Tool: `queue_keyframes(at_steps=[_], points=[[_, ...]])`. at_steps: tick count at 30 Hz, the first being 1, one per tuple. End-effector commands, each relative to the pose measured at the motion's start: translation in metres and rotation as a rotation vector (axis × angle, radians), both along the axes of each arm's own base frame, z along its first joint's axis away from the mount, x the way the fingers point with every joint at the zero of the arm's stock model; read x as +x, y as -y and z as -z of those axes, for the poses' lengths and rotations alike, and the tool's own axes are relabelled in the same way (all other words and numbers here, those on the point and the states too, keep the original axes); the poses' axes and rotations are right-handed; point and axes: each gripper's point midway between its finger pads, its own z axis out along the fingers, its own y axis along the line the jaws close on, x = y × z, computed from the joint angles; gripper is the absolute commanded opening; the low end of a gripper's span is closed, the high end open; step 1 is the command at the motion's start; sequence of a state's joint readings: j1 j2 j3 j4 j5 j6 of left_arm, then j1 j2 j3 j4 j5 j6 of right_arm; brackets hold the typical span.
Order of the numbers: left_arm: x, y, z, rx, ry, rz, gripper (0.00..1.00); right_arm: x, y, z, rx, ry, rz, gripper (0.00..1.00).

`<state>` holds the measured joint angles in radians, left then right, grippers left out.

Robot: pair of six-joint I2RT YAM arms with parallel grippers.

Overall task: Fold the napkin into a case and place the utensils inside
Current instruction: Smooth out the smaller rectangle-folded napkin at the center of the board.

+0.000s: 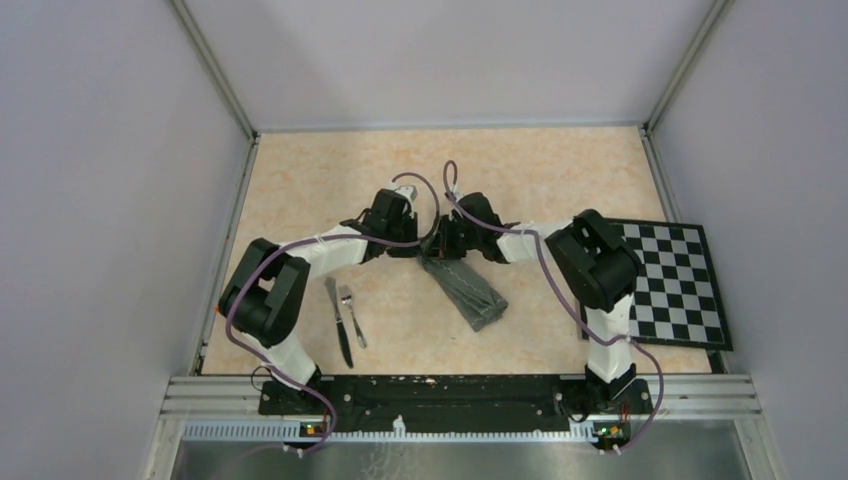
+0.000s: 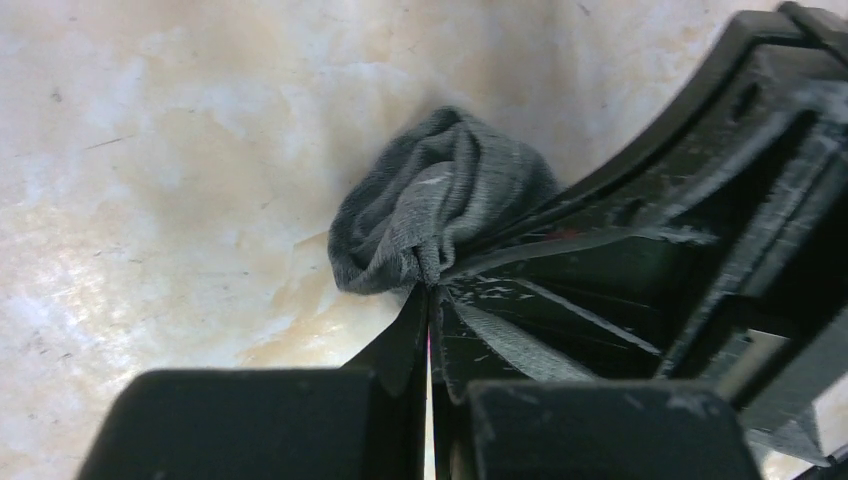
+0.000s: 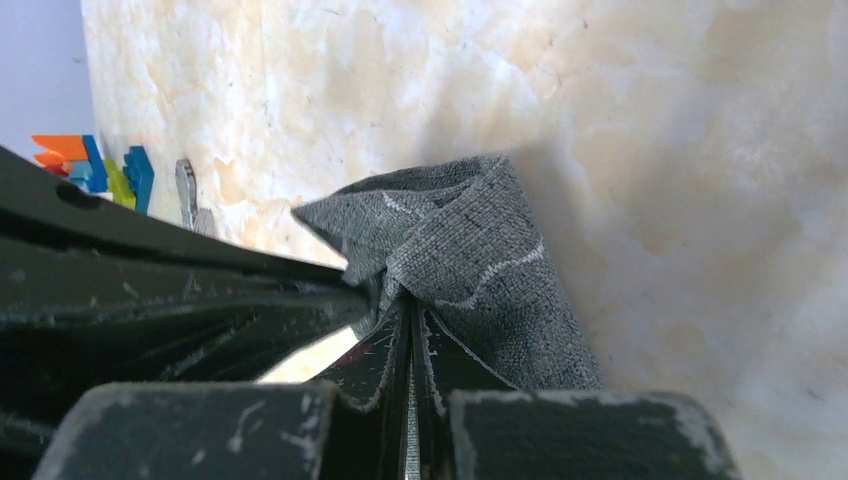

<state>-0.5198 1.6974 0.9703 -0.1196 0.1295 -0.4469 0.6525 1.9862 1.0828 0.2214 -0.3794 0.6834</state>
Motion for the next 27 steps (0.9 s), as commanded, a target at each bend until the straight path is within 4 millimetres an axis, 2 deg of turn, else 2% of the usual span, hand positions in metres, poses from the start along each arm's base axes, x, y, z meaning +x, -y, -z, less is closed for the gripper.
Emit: queue_keyframes(at_steps=[1,4,7,10,13,15,16,18,19,21,23,24,27], points=[[-0.001,0.034,-0.033,-0.153,0.072,0.058,0.0,0.004,-0.024,0.002,0.054,0.019,-0.014,0.0],[-0.004,0.045,-0.017,-0.202,0.001,0.051,0.0,0.001,-0.029,-0.004,0.088,0.005,-0.011,0.0],[0.002,0.037,-0.002,-0.156,-0.016,0.0,0.0,-0.002,-0.021,-0.018,0.093,0.021,-0.004,0.0],[0.005,0.028,-0.001,-0.134,0.001,-0.028,0.0,-0.01,-0.015,-0.035,0.086,0.036,-0.039,0.0],[0.006,0.021,0.0,-0.103,0.006,-0.033,0.01,-0.02,-0.006,-0.061,0.087,0.069,-0.065,0.0],[0.001,0.017,0.003,-0.081,-0.008,-0.031,0.03,-0.026,0.002,-0.074,0.068,0.093,-0.077,0.04],[0.0,0.016,0.002,-0.078,-0.007,-0.028,0.05,-0.029,0.007,-0.078,0.057,0.108,-0.087,0.07],[-0.003,0.015,-0.002,-0.082,0.0,-0.021,0.15,-0.037,0.017,-0.082,0.024,0.152,-0.132,0.2],[-0.003,0.015,-0.008,-0.089,0.011,-0.021,0.23,-0.04,0.023,-0.086,-0.002,0.204,-0.169,0.3],[-0.005,0.015,-0.018,-0.109,0.025,-0.018,0.34,-0.05,0.033,-0.085,-0.043,0.266,-0.215,0.42],[-0.006,0.014,-0.031,-0.139,0.034,-0.015,0.42,-0.055,0.047,-0.083,-0.118,0.345,-0.215,0.6],[-0.006,0.012,-0.037,-0.154,0.039,-0.018,0.45,-0.057,0.053,-0.084,-0.148,0.386,-0.216,0.66],[-0.007,0.003,-0.058,-0.195,0.055,-0.028,0.52,-0.069,0.068,-0.084,-0.246,0.481,-0.221,0.69]])
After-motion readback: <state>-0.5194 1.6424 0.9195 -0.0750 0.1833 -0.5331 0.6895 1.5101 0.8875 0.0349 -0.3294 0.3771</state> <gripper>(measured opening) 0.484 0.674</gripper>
